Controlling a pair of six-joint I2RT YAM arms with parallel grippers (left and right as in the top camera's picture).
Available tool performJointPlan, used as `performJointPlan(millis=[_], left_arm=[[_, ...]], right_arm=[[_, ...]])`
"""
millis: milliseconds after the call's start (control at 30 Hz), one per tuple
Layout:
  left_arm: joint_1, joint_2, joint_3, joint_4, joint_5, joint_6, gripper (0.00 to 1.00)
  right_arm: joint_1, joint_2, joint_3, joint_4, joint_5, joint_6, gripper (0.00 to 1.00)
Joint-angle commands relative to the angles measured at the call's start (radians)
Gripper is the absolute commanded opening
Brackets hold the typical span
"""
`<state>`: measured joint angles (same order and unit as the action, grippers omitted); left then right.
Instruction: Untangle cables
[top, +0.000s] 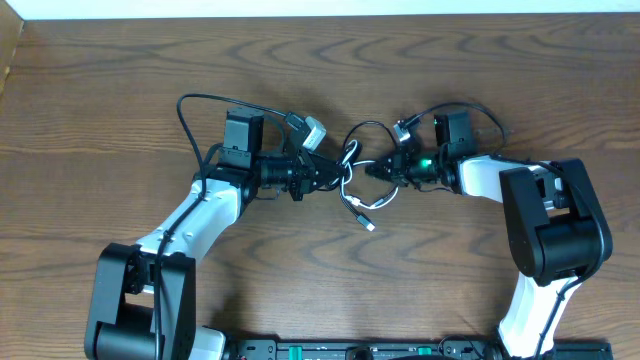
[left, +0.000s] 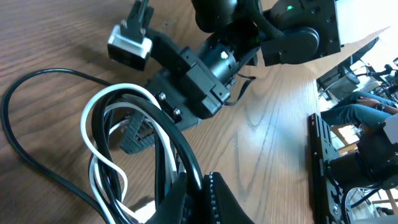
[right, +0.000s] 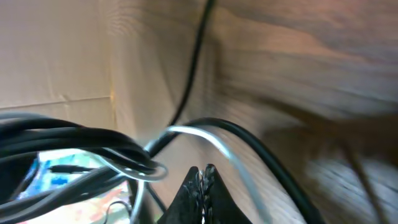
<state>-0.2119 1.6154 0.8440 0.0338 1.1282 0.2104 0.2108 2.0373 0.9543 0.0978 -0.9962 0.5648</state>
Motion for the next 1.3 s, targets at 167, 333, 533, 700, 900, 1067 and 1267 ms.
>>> performJointPlan(millis=[167, 333, 533, 700, 900, 1067, 1267], left_arm=[[0.004, -0.008, 0.011, 0.004, 0.002, 0.017, 0.08], [0.004, -0.008, 0.011, 0.0, -0.024, 0.017, 0.08], [0.004, -0.008, 0.011, -0.003, -0.139, -0.04, 0.07], [0.004, -0.008, 0.011, -0.003, -0.134, -0.04, 0.08], [0.004, -0.008, 0.011, -0.003, -0.134, -0.04, 0.07], [0.004, -0.008, 0.011, -0.003, -0.1, -0.04, 0.08], [0.004, -0.008, 0.011, 0.007, 0.031, -0.024, 0.07]], right_arm=[[-0.001, -0.022, 0.005, -0.168, 0.184, -0.103, 0.01], [-0.002, -0.022, 0.006, -0.203, 0.227, -0.102, 0.01], [-0.023, -0.03, 0.021, -0.29, 0.275, -0.094, 0.01], [-0.034, -0.066, 0.105, -0.518, 0.465, -0.153, 0.01], [-0.027, -0.095, 0.225, -0.785, 0.888, -0.233, 0.02], [-0.019, -0.095, 0.229, -0.785, 0.885, -0.275, 0.04], [-0.013, -0.095, 0.23, -0.749, 0.875, -0.293, 0.04]])
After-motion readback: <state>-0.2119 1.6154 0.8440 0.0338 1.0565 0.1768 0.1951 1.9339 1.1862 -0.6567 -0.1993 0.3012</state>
